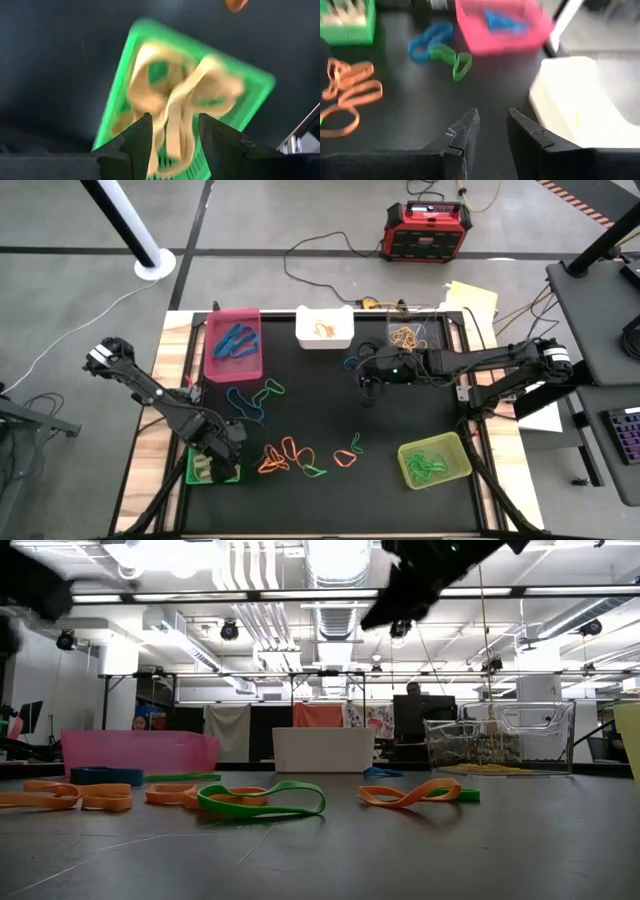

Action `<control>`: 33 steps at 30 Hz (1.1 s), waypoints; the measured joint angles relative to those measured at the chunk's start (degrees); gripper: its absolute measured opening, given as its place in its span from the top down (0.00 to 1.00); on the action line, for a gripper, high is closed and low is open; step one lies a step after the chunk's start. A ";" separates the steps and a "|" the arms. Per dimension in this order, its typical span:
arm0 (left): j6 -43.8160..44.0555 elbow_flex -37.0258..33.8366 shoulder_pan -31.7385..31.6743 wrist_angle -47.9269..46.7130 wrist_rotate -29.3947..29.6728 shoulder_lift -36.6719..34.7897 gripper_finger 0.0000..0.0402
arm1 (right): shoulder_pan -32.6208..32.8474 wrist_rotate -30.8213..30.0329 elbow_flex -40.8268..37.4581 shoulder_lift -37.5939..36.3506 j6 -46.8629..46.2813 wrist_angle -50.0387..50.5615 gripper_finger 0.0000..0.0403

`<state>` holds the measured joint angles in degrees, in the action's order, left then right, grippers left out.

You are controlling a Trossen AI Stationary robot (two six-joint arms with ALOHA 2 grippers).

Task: Sort rubber bands into baskets
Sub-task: Put the blue rubber band into the pink bin

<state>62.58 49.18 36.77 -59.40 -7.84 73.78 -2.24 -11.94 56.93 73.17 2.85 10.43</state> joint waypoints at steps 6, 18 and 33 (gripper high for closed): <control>-10.46 8.39 0.00 0.04 15.55 0.00 0.66 | -0.02 1.46 0.02 0.00 12.71 -17.10 0.76; -40.34 14.92 -1.36 10.66 26.81 -0.07 0.72 | 2.12 12.47 0.00 2.61 -6.41 4.70 0.76; -44.60 5.11 -18.83 9.84 15.57 0.00 0.81 | 3.75 -4.38 0.84 -2.38 -11.74 22.29 0.79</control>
<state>17.98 54.29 17.95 -49.56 7.73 73.78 1.51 -16.33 57.76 70.79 -8.89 32.72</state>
